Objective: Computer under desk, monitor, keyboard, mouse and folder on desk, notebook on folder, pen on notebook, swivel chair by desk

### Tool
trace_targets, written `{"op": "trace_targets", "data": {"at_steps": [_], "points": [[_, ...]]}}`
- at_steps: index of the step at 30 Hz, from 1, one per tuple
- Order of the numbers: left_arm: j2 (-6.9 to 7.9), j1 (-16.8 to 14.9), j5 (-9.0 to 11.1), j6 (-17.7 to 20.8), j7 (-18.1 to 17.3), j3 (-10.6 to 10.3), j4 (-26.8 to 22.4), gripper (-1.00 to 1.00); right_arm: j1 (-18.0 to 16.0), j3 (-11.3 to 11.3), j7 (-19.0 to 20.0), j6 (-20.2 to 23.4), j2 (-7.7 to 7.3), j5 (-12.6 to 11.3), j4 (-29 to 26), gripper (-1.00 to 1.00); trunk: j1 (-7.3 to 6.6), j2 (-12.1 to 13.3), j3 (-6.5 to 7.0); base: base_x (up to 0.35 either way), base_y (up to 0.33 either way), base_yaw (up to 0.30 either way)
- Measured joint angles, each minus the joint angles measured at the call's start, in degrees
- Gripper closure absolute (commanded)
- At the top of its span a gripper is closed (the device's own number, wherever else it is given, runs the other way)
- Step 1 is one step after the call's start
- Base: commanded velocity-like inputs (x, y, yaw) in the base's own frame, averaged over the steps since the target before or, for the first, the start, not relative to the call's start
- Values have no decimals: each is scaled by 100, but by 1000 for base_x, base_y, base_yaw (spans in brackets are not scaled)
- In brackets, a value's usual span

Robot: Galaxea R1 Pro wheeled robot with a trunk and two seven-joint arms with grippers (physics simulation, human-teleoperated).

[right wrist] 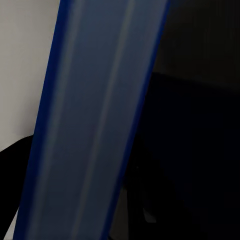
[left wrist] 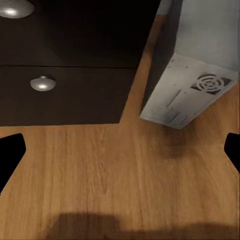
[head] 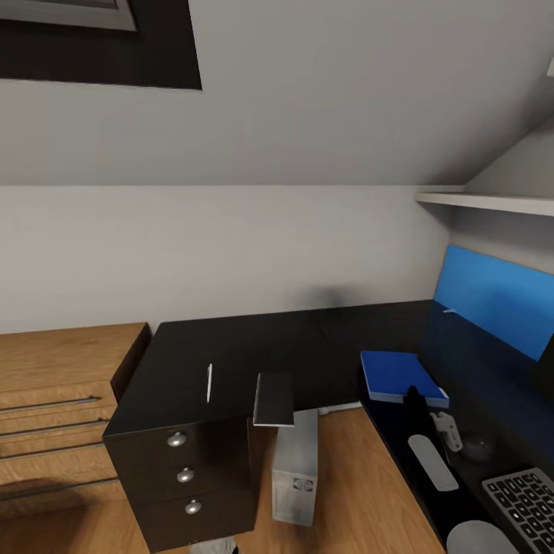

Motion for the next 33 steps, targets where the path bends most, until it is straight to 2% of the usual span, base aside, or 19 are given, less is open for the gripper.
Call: {"op": "trace_targets", "data": {"at_steps": [1,2,3,4,6,11,15,22,31,33], "points": [[105,-1,68,68,0,-7,-155,-100,-2,0,0,0,0,0,2,100,22,-40,-18,0,0,0],[378,-5,284,297,2,-22,-589,-100,-6,0,2,0,1,0,5,100,44,-80,-36,0,0,0],[750,-9,755,659,4,-93,-1206,-100,-10,0,1,0,2,0,8,100,66,-120,-54,0,0,0],[805,-7,831,709,3,-113,-1293,-100,-10,0,0,-2,2,-1,8,100,88,-161,-72,0,0,0],[847,-7,902,763,2,-156,-1369,-100,-10,0,4,-6,2,-1,8,100,132,-241,-108,0,0,0],[859,-6,939,786,3,-256,-1397,-100,-10,0,3,-9,2,-1,9,100,242,-441,-198,0,0,0],[856,-6,946,784,3,-271,-1397,-100,-13,-11,5,8,2,129,-21,100,329,-603,-269,0,0,0],[856,-6,949,772,3,-269,-1347,-100,-13,-14,10,-21,27,109,-118,100,483,-884,-395,0,0,-10],[854,-8,949,770,6,-276,-1345,-100,-12,14,36,-18,33,87,-254,100,681,-1244,-568,0,0,-134],[855,-8,948,770,10,-276,-1347,-100,-12,14,14,-14,31,90,-266,100,682,-1246,-570,0,0,-39]]}}
